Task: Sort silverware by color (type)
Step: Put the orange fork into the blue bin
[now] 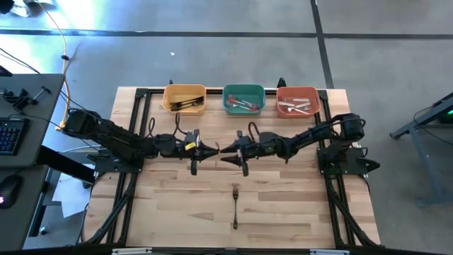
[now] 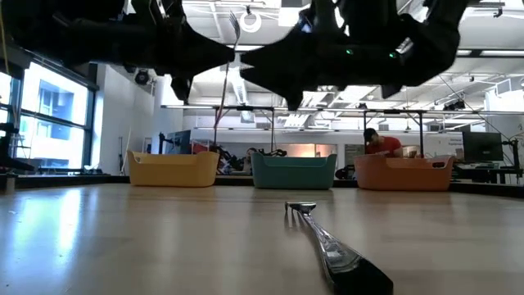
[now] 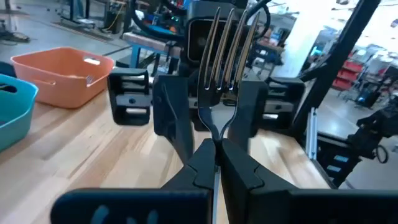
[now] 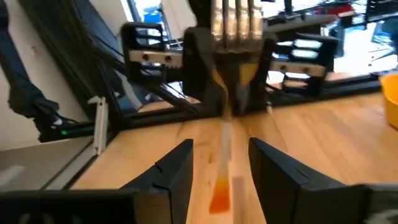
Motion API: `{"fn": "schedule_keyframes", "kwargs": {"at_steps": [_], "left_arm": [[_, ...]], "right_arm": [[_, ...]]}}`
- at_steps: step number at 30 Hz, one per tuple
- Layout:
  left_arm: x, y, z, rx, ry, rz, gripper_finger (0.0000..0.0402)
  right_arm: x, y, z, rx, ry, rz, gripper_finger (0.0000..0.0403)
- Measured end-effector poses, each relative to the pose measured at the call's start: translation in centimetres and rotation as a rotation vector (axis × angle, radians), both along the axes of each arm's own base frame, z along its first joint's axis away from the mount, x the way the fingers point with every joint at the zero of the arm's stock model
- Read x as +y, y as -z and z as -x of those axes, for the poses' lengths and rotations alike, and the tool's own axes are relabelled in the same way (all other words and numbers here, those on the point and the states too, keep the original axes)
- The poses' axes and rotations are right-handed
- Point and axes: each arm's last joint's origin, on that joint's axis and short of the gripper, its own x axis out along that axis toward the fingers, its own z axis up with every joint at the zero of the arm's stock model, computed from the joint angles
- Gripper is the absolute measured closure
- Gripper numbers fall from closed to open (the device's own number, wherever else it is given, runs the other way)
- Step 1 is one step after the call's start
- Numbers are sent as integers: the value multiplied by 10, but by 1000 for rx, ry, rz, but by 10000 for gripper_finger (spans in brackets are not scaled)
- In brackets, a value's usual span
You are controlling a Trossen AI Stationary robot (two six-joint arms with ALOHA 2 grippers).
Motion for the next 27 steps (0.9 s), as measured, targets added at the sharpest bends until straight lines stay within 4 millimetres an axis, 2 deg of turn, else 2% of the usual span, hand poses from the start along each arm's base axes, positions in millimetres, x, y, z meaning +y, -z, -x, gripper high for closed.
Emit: {"fn": "schedule_keyframes", "kwargs": {"at_steps": [4, 10, 14, 19, 27], "left_arm": [[3, -3, 0, -31, 25, -6, 401], [10, -4, -1, -42, 8, -17, 401], [10, -7, -1, -74, 31, -17, 401], [10, -9, -1, -91, 35, -17, 401], [10, -9, -1, -92, 12, -7, 368]], "right_arm": [[-3, -9, -14, 14, -20, 28, 263], [-3, -17, -23, 24, -31, 75, 273], [-5, -17, -24, 30, -18, 76, 311], [-6, -16, -23, 38, -10, 93, 392], [-8, -14, -23, 60, -7, 112, 400]]}}
